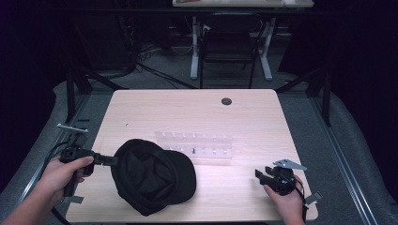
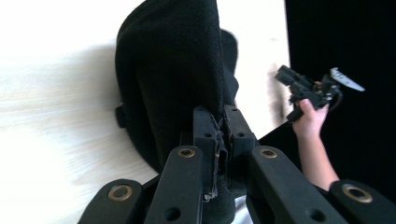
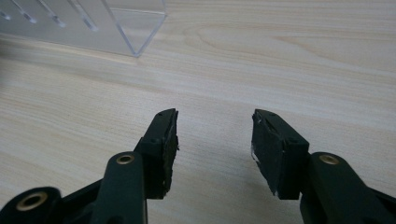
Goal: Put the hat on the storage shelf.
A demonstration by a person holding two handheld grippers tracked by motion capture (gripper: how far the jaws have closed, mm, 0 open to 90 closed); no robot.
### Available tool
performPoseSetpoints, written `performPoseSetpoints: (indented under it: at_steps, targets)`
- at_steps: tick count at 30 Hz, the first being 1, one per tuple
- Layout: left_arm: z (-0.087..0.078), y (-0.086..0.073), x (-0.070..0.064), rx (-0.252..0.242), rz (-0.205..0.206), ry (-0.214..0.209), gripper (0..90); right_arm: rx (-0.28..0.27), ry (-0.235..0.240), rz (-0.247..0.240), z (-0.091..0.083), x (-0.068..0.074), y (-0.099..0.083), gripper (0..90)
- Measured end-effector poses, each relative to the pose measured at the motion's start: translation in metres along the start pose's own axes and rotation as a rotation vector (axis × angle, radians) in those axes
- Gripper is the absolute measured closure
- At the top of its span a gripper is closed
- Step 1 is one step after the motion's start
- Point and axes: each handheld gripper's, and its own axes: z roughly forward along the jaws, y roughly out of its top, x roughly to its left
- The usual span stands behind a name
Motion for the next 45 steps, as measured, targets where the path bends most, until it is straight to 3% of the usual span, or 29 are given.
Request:
performPoseSetpoints:
  at_steps: [6,17,33,45]
  targets:
    - [-0.008,0.006,-0.017,-0.014,0.018,-0.022,86.0,0.0,-0.001,0.002,0.0,0.0,0.0,49.9]
    - [-0.02,0.01,-0.035,-0.02,0.037,-0.053,86.2,0.002,-0.004,0.004,0.0,0.0,0.0,49.9]
    - [-0.055,0.019,-0.066,-0.079,0.087,-0.027,86.2,-0.001,-0.003,0.003,0.0,0.0,0.0,49.8]
    - [-0.07,0.024,-0.076,-0.115,0.09,-0.026,86.2,0.002,-0.003,0.002,0.001,0.0,0.0,49.7]
